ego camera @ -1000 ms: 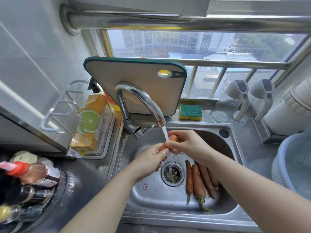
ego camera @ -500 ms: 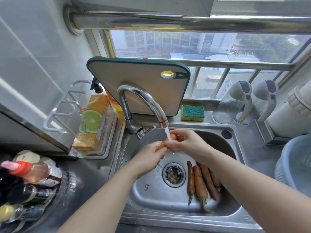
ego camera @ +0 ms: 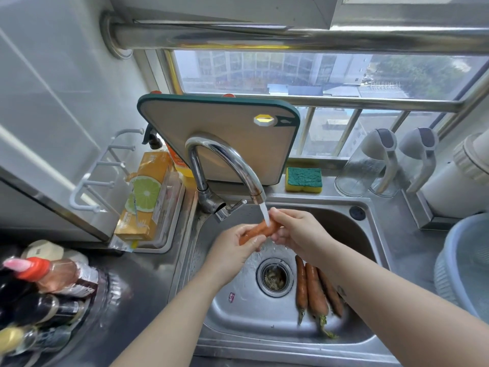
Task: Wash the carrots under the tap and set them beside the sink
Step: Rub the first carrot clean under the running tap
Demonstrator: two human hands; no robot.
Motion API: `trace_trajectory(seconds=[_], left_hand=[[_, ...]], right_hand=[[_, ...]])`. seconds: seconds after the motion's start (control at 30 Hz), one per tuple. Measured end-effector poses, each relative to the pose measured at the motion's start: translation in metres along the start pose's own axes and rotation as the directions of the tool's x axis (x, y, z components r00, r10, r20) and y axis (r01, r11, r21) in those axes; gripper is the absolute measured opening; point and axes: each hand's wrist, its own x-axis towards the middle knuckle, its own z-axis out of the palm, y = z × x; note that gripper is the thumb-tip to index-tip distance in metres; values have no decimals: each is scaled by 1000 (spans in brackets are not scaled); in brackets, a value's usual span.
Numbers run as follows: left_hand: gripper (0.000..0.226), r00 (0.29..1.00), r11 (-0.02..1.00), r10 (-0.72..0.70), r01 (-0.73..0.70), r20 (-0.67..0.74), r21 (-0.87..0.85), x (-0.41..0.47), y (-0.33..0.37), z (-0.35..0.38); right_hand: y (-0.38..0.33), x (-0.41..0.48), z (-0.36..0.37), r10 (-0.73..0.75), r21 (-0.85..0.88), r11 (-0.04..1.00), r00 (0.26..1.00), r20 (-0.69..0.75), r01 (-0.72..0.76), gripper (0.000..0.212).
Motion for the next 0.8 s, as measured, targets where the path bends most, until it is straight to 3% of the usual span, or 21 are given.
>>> trace_trajectory(seconds=[0.1,0.17,0.23,0.3,0.43,0.5,0.67,0.8], left_hand=[[28,991,989,-108,99,-82,-112,-1,-4,-8],[48,977,967,-208,196,-55,-164,-4,-6,-15],[52,955,925,-295,290,20,-246,-5,-6,-21],[52,929,884,-351,370,117,-287,-4,-3,-22],[36,912,830,-359,410,200,-378,1,1,-14],[23,925,821,-322,379,203,-427,3,3,-9],[18,936,755,-310,351,170,-554,11,10,2],[13,931,776,-343,354,120,-523,16,9,9]], right_hand=[[-1,-5,1,13,126,992,997,74,-22,22],[-1,-8,1,-21,6,1000,983,181,20,16],[1,-11,1,-53,-229,968,973,223,105,22],[0,-12,1,-83,-340,931,985,153,131,21],[-1,-12,-11,-90,-316,945,996,6,88,22],[-2,-12,-22,-75,-278,959,995,-72,52,23],[-13,-18,-46,-85,-216,975,981,-172,47,12],[-21,-24,-53,-178,-310,944,968,-179,117,7]])
